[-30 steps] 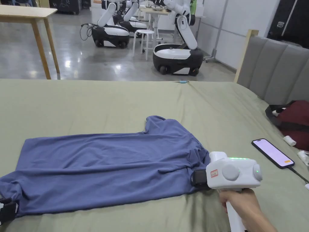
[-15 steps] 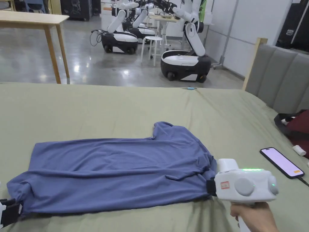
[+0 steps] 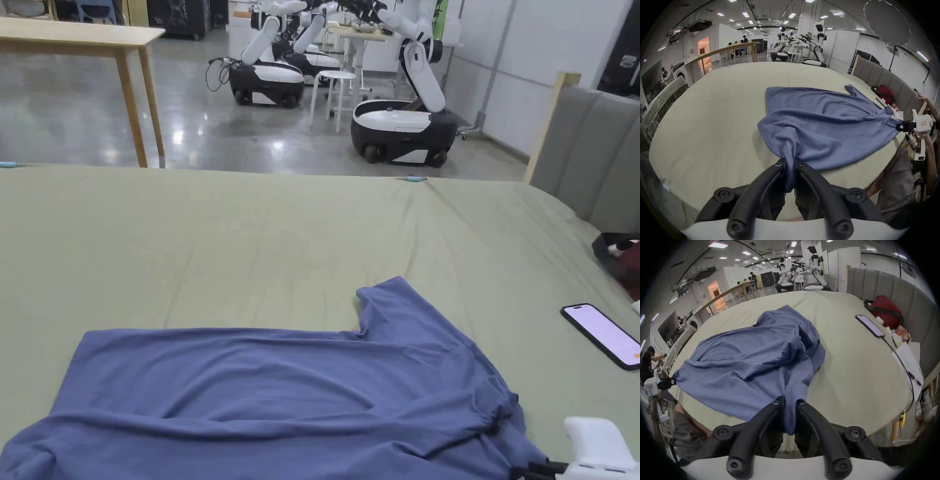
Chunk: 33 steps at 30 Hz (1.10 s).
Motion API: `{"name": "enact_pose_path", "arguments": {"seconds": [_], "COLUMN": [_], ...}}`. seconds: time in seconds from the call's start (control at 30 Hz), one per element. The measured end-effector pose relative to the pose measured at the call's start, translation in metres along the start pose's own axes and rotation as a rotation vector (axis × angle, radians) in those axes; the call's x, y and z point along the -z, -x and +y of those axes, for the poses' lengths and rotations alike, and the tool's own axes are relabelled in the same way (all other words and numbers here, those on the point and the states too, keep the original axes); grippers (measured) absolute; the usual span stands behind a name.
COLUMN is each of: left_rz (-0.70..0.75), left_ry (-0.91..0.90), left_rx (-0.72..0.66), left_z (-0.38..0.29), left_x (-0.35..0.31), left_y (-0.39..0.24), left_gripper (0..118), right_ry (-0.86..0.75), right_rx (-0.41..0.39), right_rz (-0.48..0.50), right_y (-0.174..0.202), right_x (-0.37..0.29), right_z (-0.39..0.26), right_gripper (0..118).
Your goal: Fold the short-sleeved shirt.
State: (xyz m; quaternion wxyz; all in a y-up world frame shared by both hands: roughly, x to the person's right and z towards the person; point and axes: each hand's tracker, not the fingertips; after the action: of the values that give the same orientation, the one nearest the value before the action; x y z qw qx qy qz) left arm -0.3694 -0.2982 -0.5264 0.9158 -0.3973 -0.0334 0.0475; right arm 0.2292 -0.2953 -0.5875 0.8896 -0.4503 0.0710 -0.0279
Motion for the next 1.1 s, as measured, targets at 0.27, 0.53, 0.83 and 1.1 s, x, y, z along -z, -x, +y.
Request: {"name": "enact_pose_path", "arguments": {"seconds": [0.27,0.53,0.83,1.1], "left_rz": [0.038,0.079,-0.009,-0.021], "left_ry": [0.019,-0.155,-0.426,-0.434], "left_rx": [0.005,-0.081,-0.126,-0.110], "left_z": [-0.022,-0.035,-0.020,0.050], "left_x": [0.029,0.003,-0.107,-0.073], "left_y": [-0.002,0.010,-0.027,-0.016], "left_gripper": [16,114,0,0], "right_ry": [0.038,-0.170,-0.640,-0.592], "right_rx": [-0.031,0.048,-0.013,-0.018], "right_rz": [-0.030,0.021,-0.018,0.040], "right_y": [0.002,-0.013,0.041,0.043], "right_x": [0.034,-0.040,-0.167,-0.158], "right_z": [-0.011,-0.017,-0.062,-0.048], "right_gripper": [31,113,0,0]}}
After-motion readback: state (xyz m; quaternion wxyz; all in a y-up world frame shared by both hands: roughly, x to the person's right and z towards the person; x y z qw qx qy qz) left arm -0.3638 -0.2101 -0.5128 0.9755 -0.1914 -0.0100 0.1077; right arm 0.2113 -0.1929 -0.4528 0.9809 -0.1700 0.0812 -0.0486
